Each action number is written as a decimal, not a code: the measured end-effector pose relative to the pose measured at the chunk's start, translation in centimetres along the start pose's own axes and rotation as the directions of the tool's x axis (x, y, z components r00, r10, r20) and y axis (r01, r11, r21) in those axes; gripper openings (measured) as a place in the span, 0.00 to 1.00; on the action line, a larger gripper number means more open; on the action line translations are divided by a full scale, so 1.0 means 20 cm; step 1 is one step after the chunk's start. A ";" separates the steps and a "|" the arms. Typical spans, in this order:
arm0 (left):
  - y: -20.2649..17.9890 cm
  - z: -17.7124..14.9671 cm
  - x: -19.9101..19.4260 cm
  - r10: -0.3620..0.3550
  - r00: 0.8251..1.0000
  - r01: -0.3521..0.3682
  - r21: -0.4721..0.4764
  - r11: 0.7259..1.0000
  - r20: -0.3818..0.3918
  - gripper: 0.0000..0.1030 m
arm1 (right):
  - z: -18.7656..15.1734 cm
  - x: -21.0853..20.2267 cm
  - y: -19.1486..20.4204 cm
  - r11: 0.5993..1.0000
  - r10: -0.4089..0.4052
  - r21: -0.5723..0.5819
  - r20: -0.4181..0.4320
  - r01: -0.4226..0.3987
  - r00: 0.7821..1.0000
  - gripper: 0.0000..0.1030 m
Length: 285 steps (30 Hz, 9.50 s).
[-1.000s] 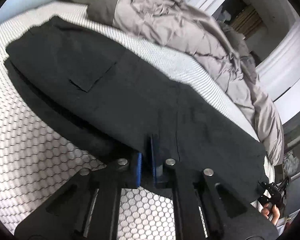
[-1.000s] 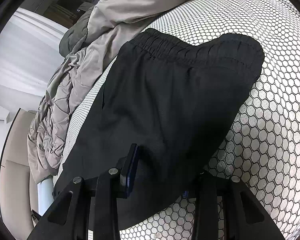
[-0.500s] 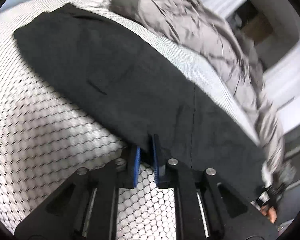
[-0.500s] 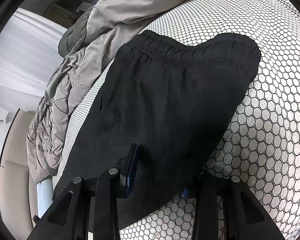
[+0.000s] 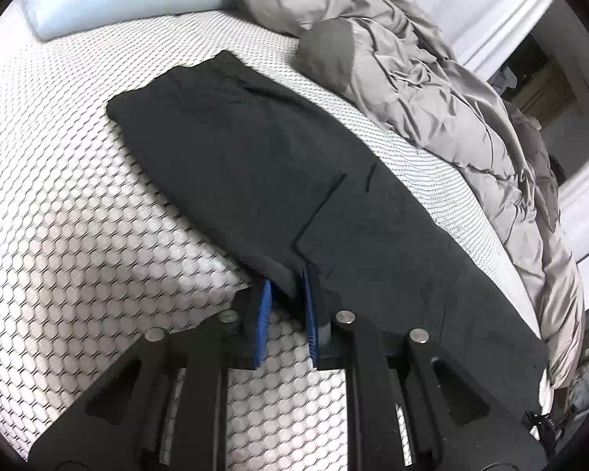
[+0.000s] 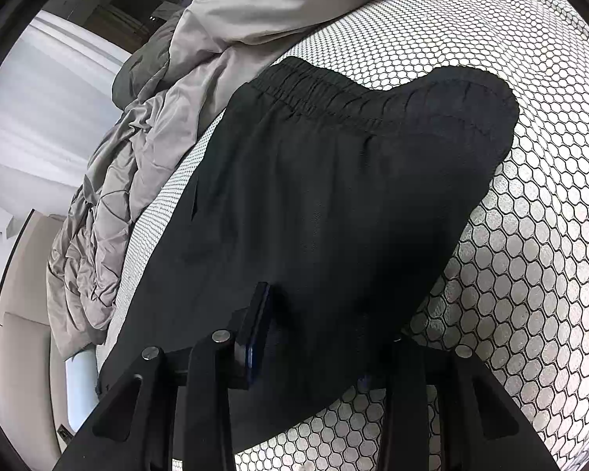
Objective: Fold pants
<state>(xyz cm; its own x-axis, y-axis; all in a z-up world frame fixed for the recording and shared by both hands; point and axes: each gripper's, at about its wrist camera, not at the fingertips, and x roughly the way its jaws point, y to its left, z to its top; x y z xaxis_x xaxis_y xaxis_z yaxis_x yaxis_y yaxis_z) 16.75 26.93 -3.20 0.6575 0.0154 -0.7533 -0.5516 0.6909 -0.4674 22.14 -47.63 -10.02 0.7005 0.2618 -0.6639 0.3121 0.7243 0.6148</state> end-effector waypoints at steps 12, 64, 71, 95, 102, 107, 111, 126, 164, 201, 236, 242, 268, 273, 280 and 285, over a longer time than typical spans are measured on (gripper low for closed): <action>-0.06 -0.07 -0.01 -0.096 0.989 0.102 0.047 0.994 -0.115 0.38 | -0.01 0.00 0.00 1.000 -0.019 -0.008 0.012 0.019 1.000 0.36; 0.30 -0.05 -0.35 0.037 0.993 -0.030 -0.062 0.998 0.116 0.52 | 0.00 -0.33 -0.42 0.966 0.047 0.240 0.213 -0.099 0.976 0.49; 0.24 -0.06 -0.39 -0.013 0.991 0.017 -0.032 0.999 0.135 0.53 | -0.01 -0.44 -0.33 0.977 0.121 0.135 0.294 -0.167 0.948 0.15; -0.19 -0.19 -0.39 -0.082 0.991 0.060 0.206 0.977 0.103 0.86 | 0.01 -0.52 -0.37 0.993 0.032 0.105 0.243 -0.059 0.970 0.14; -0.54 -0.37 -0.38 -0.162 0.986 0.133 0.401 0.906 0.040 0.99 | 0.01 -0.55 -0.53 0.971 0.014 0.227 0.265 -0.077 0.964 0.39; -0.86 -0.57 -0.32 -0.224 0.972 0.227 0.533 0.815 -0.071 0.99 | 0.02 -0.66 -0.47 0.975 0.012 0.198 0.394 -0.098 0.919 0.53; -1.04 -0.75 -0.20 -0.233 0.950 0.310 0.566 0.764 -0.206 0.99 | 0.02 -0.63 -0.39 0.991 0.052 0.100 0.346 -0.092 0.937 0.58; -1.05 -0.96 0.00 -0.118 0.957 0.264 0.635 0.726 -0.263 0.99 | 0.13 -0.38 -0.05 0.959 0.010 -0.280 0.201 0.048 0.979 0.67; -1.05 -1.00 -0.01 -0.117 0.961 0.259 0.673 0.692 -0.250 0.99 | 0.26 -0.12 0.39 0.736 -0.235 -0.561 0.312 0.378 0.921 0.93; -1.34 -1.18 -0.15 -0.196 0.931 0.364 0.770 0.524 -0.307 0.99 | -0.29 -0.03 0.45 0.682 -0.225 -0.668 0.195 0.297 0.955 0.97; -1.64 -0.97 0.42 -0.037 0.940 0.290 0.738 0.609 -0.338 0.99 | -0.32 0.55 0.84 0.649 -0.209 -0.748 0.000 0.139 0.978 0.98; -1.60 -0.97 0.43 -0.062 0.945 0.298 0.774 0.558 -0.320 0.99 | -0.18 0.50 0.72 0.559 -0.406 -0.697 0.243 0.450 0.881 0.99; -1.48 -0.95 0.37 -0.053 0.948 0.286 0.763 0.580 -0.315 0.99 | -0.01 0.25 0.38 0.714 -0.376 -0.574 0.167 0.400 0.911 1.00; -1.55 -0.86 0.22 -0.134 0.951 0.302 0.736 0.606 -0.280 0.99 | -0.04 0.11 0.54 0.705 -0.354 -0.556 0.260 0.439 0.898 1.00; -1.63 -0.83 0.48 -0.016 0.975 0.181 0.743 0.644 -0.224 0.99 | -0.18 0.40 0.95 0.695 -0.161 -0.697 0.089 0.177 0.983 1.00; -1.55 -0.81 0.52 -0.058 0.962 0.234 0.696 0.679 -0.267 1.00 | -0.22 0.64 0.95 0.612 -0.250 -0.759 0.080 0.221 0.965 1.00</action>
<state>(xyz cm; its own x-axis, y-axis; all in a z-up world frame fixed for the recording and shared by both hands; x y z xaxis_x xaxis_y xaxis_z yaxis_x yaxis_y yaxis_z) 32.48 -6.03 -4.04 0.5274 -0.2177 -0.8212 0.1366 0.9758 -0.1709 34.28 -27.79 -8.69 0.6491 0.0208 -0.7604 -0.1410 0.9856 -0.0935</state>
